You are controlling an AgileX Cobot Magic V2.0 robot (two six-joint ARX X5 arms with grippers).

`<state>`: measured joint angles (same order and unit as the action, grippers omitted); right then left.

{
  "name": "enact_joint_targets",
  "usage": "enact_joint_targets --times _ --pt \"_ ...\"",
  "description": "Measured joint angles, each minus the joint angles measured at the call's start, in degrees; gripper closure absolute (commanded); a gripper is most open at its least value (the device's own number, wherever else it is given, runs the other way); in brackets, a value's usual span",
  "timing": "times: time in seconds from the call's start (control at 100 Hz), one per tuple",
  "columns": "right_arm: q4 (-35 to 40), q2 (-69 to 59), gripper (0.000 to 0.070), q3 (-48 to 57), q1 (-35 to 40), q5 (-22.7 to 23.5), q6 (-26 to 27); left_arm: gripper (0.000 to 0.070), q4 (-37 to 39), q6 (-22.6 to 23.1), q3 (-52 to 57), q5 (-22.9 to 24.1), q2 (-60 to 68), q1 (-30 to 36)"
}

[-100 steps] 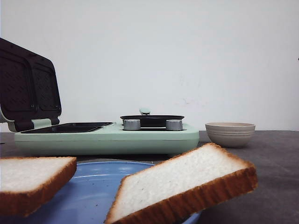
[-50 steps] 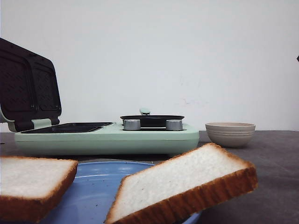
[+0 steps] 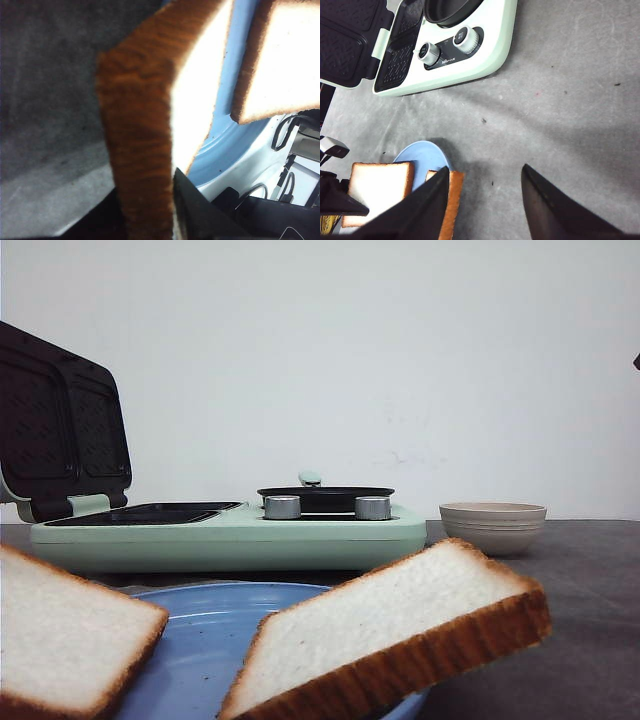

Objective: Make breakfast with bread and shrimp
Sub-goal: 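Grasp the bread slice nearest the left gripper by its crust with the left gripper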

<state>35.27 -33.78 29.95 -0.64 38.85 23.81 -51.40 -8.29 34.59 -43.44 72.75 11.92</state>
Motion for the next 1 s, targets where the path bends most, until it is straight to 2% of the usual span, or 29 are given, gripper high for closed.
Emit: enact_joint_targets --times 0.35,0.45,0.67,1.0 --pt "0.3 0.0 0.0420 0.0 0.0 0.0 0.0 0.0697 1.1 0.4 2.7 1.7 -6.4 0.0" --pt "0.3 0.0 0.0420 0.0 0.0 0.0 0.0 0.0697 4.9 0.5 2.7 4.0 -10.1 0.0" --pt "0.3 0.0 0.0420 0.0 0.0 0.0 0.0 0.0697 15.1 0.0 2.7 13.3 -19.2 0.0" --pt "0.3 0.0 0.0420 0.0 0.0 0.0 0.0 0.0697 28.3 -1.0 2.7 16.7 -25.2 0.0"
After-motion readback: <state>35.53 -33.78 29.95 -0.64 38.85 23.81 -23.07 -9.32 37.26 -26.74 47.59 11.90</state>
